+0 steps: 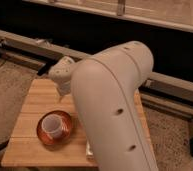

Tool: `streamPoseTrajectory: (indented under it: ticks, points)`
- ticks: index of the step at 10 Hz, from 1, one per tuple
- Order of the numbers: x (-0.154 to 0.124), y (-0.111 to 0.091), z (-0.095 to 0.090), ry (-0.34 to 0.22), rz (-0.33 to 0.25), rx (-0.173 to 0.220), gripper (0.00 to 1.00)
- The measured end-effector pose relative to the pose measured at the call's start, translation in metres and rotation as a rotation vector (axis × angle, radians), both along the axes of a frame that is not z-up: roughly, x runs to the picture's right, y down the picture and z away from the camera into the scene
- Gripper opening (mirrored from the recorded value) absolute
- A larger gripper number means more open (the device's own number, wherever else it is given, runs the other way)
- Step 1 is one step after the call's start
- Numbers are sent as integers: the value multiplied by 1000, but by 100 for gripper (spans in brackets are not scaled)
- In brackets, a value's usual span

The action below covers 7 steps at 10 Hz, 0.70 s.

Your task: Pick up the ceramic cup

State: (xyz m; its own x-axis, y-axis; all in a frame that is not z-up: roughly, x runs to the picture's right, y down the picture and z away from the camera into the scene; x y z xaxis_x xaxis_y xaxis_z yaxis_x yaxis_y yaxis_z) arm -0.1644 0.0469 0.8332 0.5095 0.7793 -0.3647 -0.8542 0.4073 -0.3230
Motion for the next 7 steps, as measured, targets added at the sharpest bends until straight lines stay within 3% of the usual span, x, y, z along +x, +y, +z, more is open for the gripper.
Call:
streamPoseTrajectory:
  ticks: [2, 4, 7]
  points:
    - [-1, 0, -41, -30, -52, 16, 69]
    - [7, 0, -67, -50, -74, 21, 69]
    - [7, 32, -89, -76, -107, -22, 69]
